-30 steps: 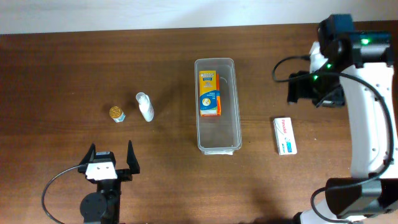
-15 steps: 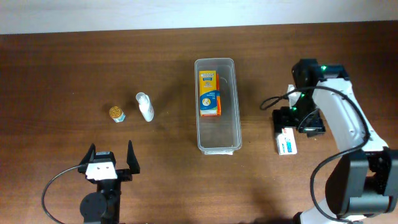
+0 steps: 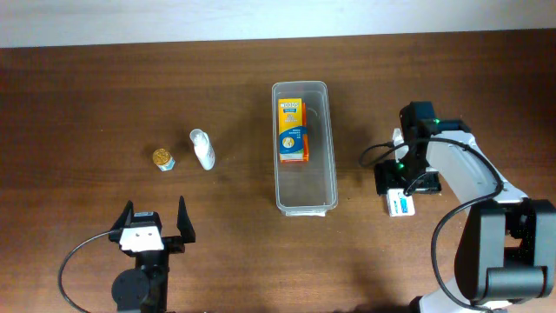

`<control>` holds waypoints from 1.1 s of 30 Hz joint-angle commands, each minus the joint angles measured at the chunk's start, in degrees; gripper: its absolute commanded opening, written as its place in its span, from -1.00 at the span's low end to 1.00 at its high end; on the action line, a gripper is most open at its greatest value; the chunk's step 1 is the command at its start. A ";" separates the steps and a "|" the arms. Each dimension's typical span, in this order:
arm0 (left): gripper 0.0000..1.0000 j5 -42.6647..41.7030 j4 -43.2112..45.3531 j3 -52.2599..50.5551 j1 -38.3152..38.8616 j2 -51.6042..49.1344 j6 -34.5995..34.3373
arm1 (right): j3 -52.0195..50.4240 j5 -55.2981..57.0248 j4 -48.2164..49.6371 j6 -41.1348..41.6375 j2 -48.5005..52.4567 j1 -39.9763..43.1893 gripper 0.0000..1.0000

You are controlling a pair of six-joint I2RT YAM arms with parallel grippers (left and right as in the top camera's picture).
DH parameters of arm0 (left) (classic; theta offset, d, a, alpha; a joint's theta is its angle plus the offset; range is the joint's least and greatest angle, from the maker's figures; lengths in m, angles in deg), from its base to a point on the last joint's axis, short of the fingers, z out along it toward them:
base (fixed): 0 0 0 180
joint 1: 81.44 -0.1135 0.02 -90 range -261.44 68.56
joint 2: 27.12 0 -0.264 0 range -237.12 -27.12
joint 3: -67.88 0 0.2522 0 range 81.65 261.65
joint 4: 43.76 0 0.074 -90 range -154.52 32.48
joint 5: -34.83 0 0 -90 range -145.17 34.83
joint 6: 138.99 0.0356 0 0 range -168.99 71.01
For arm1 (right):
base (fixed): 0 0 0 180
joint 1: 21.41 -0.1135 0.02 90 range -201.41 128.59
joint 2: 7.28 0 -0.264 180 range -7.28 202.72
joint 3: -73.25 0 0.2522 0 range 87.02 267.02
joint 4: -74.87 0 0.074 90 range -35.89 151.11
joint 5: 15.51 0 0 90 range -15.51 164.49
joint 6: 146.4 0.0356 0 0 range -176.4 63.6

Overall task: Pack container
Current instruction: 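Move the right gripper to the white Panadol box and grasp it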

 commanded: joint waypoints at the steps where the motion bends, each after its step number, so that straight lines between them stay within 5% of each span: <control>1: 0.99 -0.81 0.15 -0.42 -0.28 0.33 -0.35 | -1.22 0.92 2.05 -2.36 0.13 -0.26 0.75; 29: 0.99 -0.81 0.15 -0.42 -0.28 0.33 -0.37 | -7.78 0.09 10.27 -1.64 1.44 -0.26 0.73; 33: 0.99 -0.81 0.15 -0.42 -0.28 0.33 -0.35 | -7.78 0.04 10.64 -1.64 2.16 -0.22 0.61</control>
